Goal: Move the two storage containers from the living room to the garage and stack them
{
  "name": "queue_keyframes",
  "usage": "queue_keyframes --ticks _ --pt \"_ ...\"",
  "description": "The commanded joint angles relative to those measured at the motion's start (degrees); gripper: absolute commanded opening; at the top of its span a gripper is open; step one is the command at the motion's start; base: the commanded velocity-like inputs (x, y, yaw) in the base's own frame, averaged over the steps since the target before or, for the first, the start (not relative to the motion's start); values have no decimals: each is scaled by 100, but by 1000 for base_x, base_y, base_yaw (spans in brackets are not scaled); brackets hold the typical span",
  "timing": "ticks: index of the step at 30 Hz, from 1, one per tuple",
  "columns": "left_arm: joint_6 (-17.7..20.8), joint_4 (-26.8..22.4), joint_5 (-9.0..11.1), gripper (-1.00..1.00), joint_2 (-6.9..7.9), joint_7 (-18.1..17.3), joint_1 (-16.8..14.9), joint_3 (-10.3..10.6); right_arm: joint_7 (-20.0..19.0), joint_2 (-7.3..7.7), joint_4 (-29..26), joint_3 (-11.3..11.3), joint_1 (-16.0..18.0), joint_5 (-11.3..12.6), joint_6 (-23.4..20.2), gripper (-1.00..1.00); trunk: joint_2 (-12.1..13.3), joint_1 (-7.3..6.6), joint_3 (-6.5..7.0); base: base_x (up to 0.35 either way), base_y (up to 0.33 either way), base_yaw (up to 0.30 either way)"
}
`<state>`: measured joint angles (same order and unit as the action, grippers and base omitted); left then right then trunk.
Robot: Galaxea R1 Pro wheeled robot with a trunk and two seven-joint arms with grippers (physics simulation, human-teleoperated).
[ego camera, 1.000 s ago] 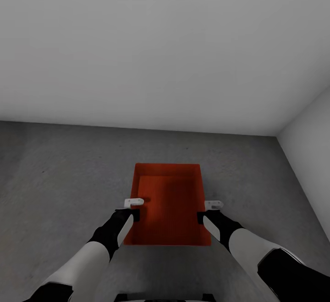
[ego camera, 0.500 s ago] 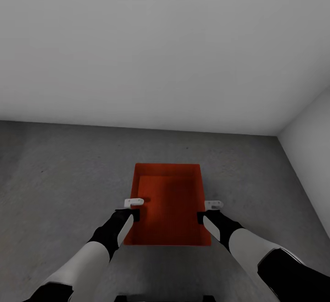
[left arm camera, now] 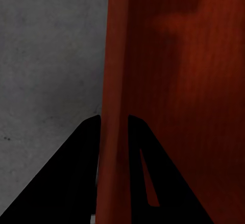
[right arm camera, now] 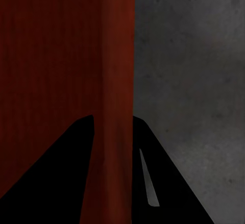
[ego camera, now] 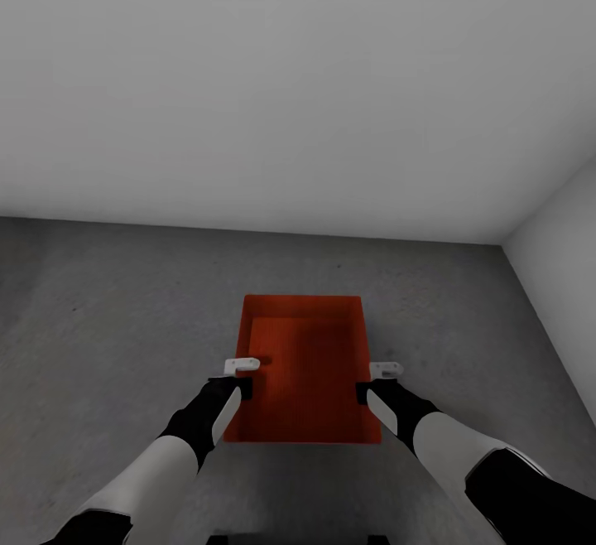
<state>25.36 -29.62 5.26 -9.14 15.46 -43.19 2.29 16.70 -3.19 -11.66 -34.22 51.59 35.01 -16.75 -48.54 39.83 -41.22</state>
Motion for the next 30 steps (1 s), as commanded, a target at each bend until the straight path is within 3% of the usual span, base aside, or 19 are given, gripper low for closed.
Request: queue_keyframes --ticks 1,8,23,30 --pt "66 0 -69 -100 9 71 4 -17 220 179 -20 258 9 -179 5 -100 -46 23 -22 0 0 0" --pt "66 1 -70 -100 9 71 4 -17 220 179 -20 258 9 -179 5 -100 -46 23 -22 0 0 0" --pt "66 1 -69 -100 9 71 4 -18 220 179 -20 258 9 -179 5 -100 -647 353 -292 0 0 0" --pt "66 -7 -64 -100 9 71 5 -16 220 179 -20 258 9 -179 5 -100 -647 353 -292 0 0 0"
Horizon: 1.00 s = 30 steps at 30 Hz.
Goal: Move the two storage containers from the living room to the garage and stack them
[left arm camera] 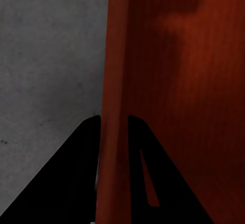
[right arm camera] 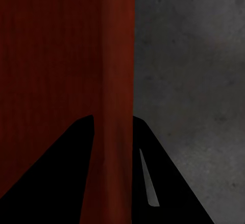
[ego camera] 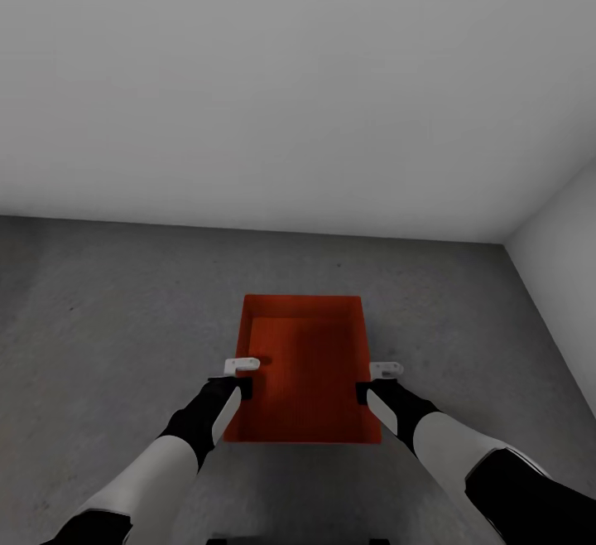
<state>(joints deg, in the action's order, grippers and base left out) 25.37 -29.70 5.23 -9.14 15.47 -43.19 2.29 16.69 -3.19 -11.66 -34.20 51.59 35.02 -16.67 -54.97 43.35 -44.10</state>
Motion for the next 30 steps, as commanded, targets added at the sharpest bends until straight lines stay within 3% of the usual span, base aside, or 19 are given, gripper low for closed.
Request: queue_keyframes --ticks 1,30 --pt "65 0 -59 -100 8 70 4 -17 221 179 -20 256 9 -180 -2 -100 -3 0 -4 0 0 0" --pt "65 -27 -40 -100 12 70 3 -18 224 179 -20 256 9 -181 -2 -100 -3 0 -4 0 0 0"
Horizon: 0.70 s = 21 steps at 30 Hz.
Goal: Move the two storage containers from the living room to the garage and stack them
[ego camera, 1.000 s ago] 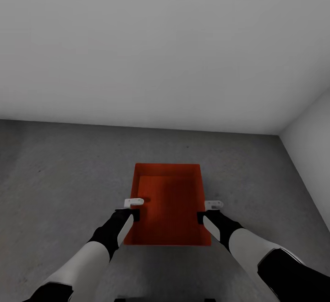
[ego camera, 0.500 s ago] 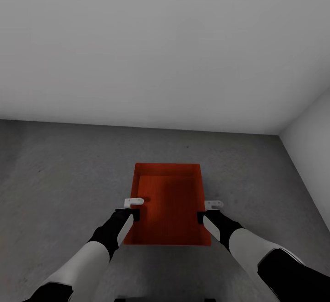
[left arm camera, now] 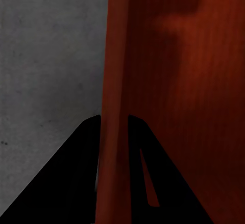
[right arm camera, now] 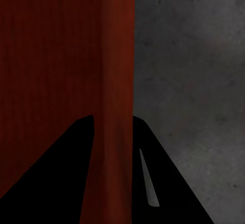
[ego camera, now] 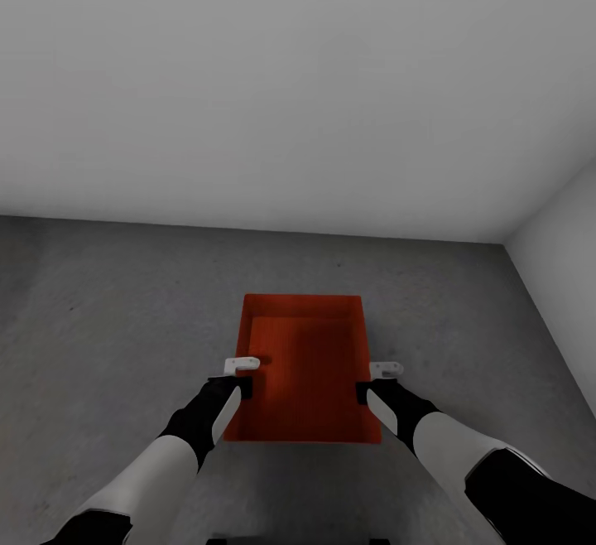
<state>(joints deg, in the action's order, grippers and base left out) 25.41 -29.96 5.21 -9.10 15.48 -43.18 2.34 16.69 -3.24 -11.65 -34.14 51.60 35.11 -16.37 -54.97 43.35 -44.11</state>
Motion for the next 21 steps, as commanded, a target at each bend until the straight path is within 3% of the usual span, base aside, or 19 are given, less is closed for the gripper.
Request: queue_keyframes --ticks 1,11,21 --pt "60 -1 -37 -100 9 69 3 -23 223 183 -22 250 8 -190 -33 -100 -3 0 -4 0 0 0" --pt "60 -1 -37 -100 5 69 4 -25 223 183 -22 250 8 -191 -33 -100 -3 0 -4 0 -128 0" --pt "57 -1 -42 -100 7 69 3 -26 222 183 -22 250 8 -189 -27 -100 -3 0 -4 0 -18 0"
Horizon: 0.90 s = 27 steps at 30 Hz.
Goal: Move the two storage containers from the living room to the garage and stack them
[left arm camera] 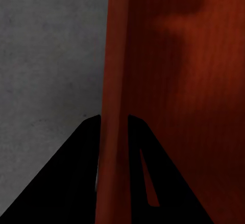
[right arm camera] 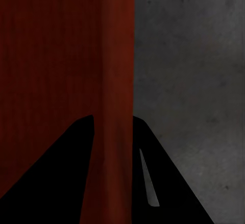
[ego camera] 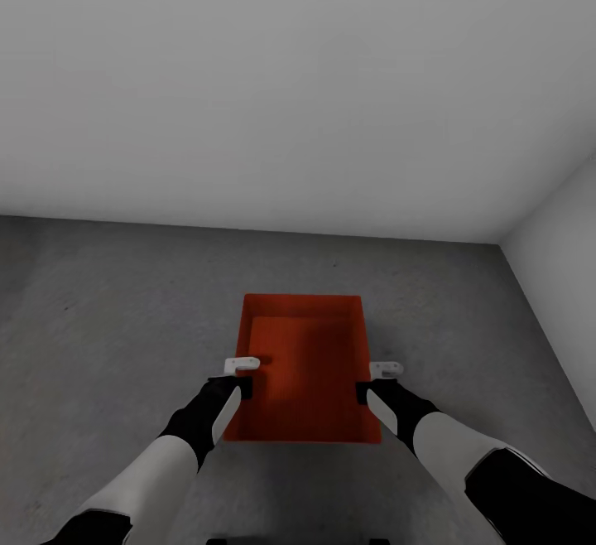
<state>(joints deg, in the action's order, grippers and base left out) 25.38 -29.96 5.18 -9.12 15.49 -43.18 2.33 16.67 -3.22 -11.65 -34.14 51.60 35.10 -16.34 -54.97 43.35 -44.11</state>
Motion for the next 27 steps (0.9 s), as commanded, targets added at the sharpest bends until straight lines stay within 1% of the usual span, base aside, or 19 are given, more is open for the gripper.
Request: queue_keyframes --ticks 1,9,20,27 --pt "62 -1 -41 -100 7 68 3 -23 223 182 -22 250 8 -188 -30 -100 -3 0 -3 0 0 0" --pt "63 4 -43 -100 6 68 3 -22 223 181 -22 249 8 -188 -27 -100 -3 0 -3 0 0 18" --pt "64 8 -43 -100 8 68 3 -22 223 182 -22 250 8 -191 -22 -100 -3 0 -3 0 0 227" --pt "60 8 -43 -100 6 68 3 -22 224 182 -22 250 8 -190 -23 -100 -3 0 -3 0 0 42"
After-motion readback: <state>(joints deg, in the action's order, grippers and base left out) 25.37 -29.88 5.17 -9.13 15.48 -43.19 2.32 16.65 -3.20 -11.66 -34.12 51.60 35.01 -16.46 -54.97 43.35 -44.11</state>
